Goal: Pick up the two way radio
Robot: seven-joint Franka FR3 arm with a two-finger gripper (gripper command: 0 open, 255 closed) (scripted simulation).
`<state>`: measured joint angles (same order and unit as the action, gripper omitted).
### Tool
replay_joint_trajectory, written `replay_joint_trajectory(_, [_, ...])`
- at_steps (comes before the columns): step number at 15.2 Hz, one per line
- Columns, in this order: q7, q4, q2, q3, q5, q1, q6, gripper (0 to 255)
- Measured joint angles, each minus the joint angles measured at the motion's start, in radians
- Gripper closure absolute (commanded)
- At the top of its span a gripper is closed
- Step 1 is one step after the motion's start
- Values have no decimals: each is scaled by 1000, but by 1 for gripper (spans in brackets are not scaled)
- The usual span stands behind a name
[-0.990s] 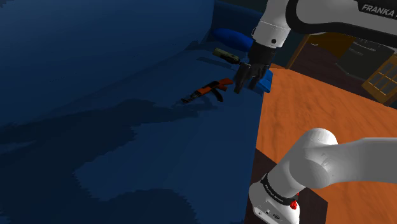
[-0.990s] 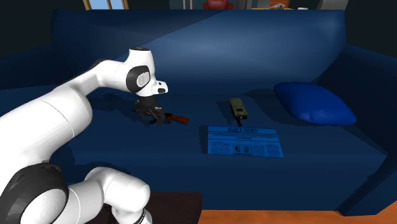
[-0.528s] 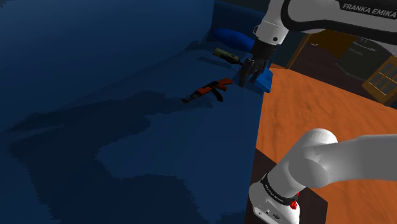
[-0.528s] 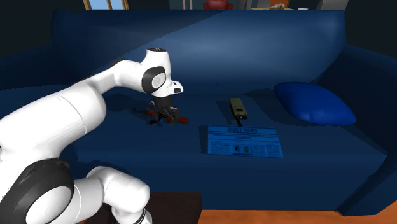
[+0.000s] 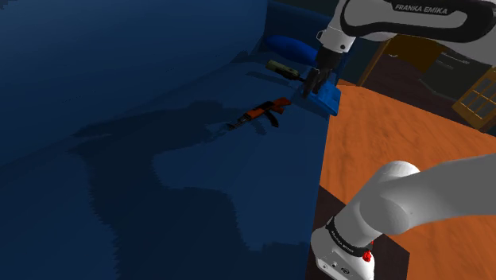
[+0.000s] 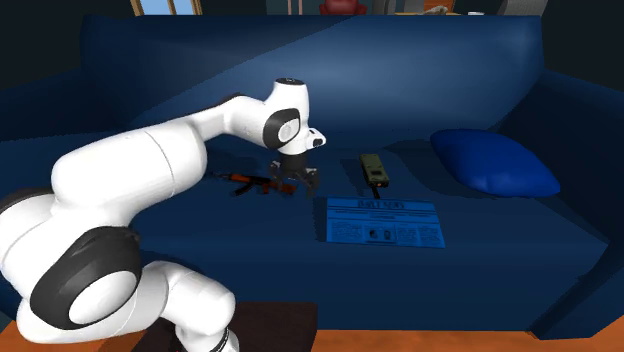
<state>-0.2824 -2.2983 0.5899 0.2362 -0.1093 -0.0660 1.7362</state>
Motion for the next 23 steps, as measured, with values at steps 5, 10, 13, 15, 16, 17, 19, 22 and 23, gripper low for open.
replay_joint_trajectory(5, [-161, 99, -129, 103, -16, 1, 57, 0])
replay_joint_trajectory(10, [-325, 243, -296, 198, 17, 13, 100, 0])
replay_joint_trajectory(13, [-433, 364, -409, 251, 63, 15, 97, 0])
replay_joint_trajectory(15, [-504, 433, -483, 282, 101, 11, 100, 0])
replay_joint_trajectory(16, [-541, 471, -525, 296, 124, 6, 101, 0])
replay_joint_trajectory(17, [-578, 516, -570, 309, 151, 0, 99, 0])
replay_joint_trajectory(19, [-649, 615, -657, 328, 205, -21, 77, 0])
replay_joint_trajectory(22, [-704, 666, -722, 337, 246, -42, 83, 0])
replay_joint_trajectory(23, [-709, 660, -729, 336, 251, -43, 95, 0])
